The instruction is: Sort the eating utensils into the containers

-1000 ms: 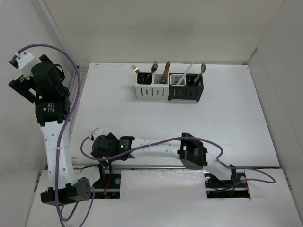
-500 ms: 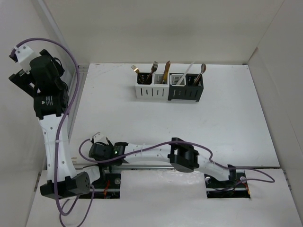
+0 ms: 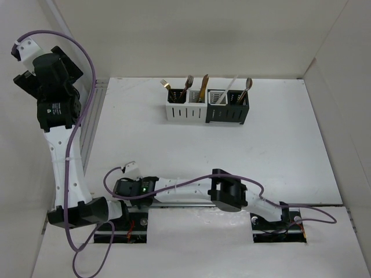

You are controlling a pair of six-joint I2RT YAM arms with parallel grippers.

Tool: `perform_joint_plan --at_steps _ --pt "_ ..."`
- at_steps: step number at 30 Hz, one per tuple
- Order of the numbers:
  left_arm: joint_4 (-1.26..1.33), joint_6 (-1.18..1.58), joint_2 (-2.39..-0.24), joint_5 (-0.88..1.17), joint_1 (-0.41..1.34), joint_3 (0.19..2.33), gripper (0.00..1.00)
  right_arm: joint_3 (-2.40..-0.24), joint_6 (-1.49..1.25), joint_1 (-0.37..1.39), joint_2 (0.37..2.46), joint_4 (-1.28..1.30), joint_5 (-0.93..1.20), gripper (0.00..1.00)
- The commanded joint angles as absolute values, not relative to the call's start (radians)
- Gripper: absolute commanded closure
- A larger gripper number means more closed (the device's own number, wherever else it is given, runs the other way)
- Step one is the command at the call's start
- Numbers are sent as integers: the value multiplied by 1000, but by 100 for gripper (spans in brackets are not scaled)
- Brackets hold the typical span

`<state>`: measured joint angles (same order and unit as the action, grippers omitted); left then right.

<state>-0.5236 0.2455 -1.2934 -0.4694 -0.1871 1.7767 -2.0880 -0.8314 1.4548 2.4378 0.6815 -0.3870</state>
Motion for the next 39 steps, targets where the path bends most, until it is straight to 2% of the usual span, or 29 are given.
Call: perform_joint_plan --at_steps 1,6,7,13,17,21,25,30,33,35,39 --pt "-526 259 -1304 -445 -190 1835 1 -2020 -877 1465 2462 877 -458 65" --pt "-535 259 -1322 -436 -190 1844 1 -1958 -868 1445 2430 893 -488 99" --pt "-535 268 -1322 -436 -190 1853 1 -1945 -853 1431 2413 884 -497 100" --pt "-546 278 -1331 -377 -212 1842 1 -1768 -685 1321 2278 715 -485 100" --pt "-546 247 -1331 -359 -221 1812 1 -1659 -474 1264 2077 455 -525 100" --pt "-546 236 -1331 -350 -250 1790 1 -1626 -297 1180 1884 294 -480 100" --pt "-546 227 -1342 -316 -264 1781 2 -1626 -203 1083 1784 167 -457 100" --pt "-534 218 -1373 -284 -282 1781 6 -1675 -135 925 1750 11 -448 100" --pt "-488 195 -1373 -261 -282 1761 7 -1614 -114 813 1750 -207 -448 100" --pt "-477 195 -1364 -261 -282 1747 7 -1589 -104 744 1784 -340 -448 100" --pt "-477 195 -1384 -261 -282 1747 8 -1589 -104 670 1888 -440 -479 100"
